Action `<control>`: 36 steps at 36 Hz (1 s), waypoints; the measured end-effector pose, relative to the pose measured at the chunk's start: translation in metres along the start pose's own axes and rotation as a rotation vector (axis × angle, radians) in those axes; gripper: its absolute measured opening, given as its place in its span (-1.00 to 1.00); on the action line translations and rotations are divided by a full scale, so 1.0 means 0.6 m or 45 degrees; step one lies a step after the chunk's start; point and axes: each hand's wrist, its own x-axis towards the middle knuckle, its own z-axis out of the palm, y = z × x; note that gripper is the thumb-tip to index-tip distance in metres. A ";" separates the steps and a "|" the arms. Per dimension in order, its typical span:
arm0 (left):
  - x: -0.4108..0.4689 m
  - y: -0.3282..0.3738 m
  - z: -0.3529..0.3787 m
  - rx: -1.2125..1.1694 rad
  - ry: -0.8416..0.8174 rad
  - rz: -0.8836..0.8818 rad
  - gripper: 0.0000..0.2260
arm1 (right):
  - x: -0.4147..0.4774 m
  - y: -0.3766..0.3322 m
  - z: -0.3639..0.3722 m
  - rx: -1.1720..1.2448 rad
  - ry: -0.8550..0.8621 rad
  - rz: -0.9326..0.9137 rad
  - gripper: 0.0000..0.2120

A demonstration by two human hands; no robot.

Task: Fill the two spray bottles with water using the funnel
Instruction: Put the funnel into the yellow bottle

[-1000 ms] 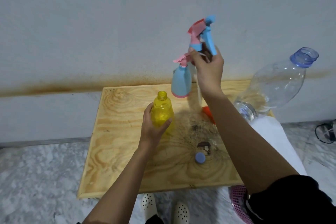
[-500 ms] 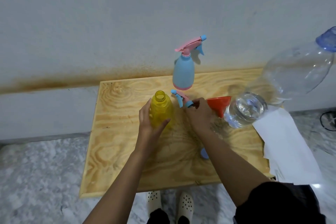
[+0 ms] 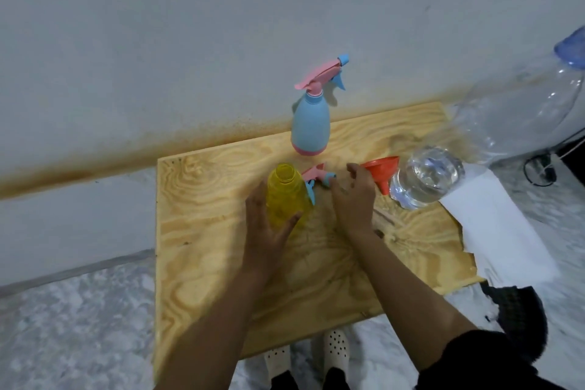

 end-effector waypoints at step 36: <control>0.028 -0.022 -0.004 -0.029 -0.196 0.140 -0.32 | 0.100 0.017 0.006 -0.113 0.391 0.257 -0.15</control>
